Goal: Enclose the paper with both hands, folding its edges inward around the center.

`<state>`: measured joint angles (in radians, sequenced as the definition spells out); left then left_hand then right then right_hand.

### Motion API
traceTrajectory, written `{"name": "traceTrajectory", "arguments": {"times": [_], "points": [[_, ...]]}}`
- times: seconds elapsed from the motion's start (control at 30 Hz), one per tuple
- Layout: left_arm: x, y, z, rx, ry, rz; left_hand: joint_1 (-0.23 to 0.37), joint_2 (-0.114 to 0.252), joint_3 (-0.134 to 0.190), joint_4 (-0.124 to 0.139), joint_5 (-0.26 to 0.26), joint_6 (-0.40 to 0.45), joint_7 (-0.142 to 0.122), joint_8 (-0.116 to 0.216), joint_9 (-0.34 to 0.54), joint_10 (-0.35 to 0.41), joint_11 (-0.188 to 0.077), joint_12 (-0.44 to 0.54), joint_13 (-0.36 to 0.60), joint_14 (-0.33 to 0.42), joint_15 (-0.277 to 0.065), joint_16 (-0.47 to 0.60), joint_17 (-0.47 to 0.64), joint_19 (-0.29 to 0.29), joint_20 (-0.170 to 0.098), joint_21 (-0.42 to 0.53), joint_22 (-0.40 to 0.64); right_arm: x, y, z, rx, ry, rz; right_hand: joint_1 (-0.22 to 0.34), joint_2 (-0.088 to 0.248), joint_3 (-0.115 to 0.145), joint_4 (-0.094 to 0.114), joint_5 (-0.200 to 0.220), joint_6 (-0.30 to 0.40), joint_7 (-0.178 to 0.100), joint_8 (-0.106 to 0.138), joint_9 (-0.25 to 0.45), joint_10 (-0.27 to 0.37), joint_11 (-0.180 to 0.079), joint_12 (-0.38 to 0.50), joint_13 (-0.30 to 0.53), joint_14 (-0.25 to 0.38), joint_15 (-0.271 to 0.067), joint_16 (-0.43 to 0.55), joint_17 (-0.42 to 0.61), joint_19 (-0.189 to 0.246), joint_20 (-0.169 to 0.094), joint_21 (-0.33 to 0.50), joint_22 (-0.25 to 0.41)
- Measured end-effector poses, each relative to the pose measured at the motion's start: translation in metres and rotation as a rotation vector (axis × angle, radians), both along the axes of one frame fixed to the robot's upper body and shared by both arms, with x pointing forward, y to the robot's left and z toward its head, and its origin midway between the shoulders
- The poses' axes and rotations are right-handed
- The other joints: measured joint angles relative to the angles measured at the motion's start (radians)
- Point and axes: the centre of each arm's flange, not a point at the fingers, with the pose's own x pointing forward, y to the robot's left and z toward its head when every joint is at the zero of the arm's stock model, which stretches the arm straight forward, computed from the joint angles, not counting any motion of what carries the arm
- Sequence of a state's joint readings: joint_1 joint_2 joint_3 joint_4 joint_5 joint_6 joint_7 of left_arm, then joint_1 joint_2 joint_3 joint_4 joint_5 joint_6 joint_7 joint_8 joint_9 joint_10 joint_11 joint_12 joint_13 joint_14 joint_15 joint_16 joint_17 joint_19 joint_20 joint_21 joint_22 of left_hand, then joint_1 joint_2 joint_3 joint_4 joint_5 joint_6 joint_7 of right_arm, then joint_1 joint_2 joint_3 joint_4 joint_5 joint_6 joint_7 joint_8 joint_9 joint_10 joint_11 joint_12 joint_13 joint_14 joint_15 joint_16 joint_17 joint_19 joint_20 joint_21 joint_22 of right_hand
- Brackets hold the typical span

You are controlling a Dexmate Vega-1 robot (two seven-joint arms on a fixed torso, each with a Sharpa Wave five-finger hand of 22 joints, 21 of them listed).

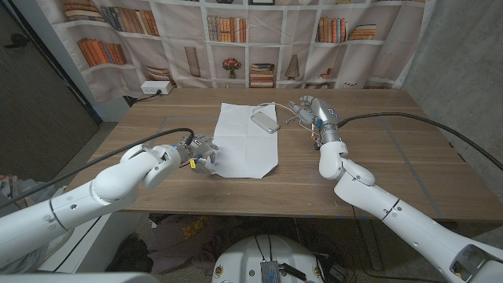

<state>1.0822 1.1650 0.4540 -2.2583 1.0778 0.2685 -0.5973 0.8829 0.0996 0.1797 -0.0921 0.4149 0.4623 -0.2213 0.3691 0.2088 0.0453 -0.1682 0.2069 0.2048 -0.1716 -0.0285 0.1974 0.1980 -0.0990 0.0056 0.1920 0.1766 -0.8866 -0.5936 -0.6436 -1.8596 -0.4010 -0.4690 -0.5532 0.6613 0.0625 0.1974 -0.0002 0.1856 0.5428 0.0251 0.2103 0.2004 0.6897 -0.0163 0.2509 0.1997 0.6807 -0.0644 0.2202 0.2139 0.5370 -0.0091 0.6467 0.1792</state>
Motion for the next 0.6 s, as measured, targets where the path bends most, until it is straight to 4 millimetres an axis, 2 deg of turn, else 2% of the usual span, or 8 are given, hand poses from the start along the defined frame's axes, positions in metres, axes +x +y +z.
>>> {"name": "traceTrajectory", "arguments": {"times": [0.33, 0.6], "points": [[0.0007, -0.0016, -0.0002, 0.003, 0.016, 0.0, 0.016, 0.016, 0.007, 0.001, 0.0, 0.076, 0.007, 0.007, -0.005, 0.009, -0.009, 0.005, 0.0, 0.0, 0.0, 0.0, -0.003, 0.0, 0.0, 0.0, 0.0, -0.0003, -0.0025, -0.0009, 0.009, 0.0, -0.005, 0.0, 0.0, 0.0, 0.0, 0.0, 0.0, 0.0, 0.0, 0.0, 0.0, 0.0, 0.0, 0.0, 0.0, 0.0, 0.0, 0.0, 0.0, 0.0, -0.002, 0.0], [0.001, -0.0024, -0.0004, 0.0, 0.022, -0.002, 0.033, 0.033, 0.01, -0.002, -0.005, 0.117, 0.002, 0.012, -0.009, 0.019, -0.018, 0.005, -0.005, 0.0, 0.0, 0.0, -0.003, 0.0, 0.0, 0.0, 0.0, -0.0007, -0.0036, -0.0015, 0.011, 0.0, -0.007, 0.0, 0.0, 0.0, 0.0, 0.0, 0.0, 0.0, 0.0, 0.0, 0.0, 0.0, 0.0, 0.0, 0.0, 0.0, 0.0, 0.0, 0.0, 0.0, -0.009, 0.0]]}}
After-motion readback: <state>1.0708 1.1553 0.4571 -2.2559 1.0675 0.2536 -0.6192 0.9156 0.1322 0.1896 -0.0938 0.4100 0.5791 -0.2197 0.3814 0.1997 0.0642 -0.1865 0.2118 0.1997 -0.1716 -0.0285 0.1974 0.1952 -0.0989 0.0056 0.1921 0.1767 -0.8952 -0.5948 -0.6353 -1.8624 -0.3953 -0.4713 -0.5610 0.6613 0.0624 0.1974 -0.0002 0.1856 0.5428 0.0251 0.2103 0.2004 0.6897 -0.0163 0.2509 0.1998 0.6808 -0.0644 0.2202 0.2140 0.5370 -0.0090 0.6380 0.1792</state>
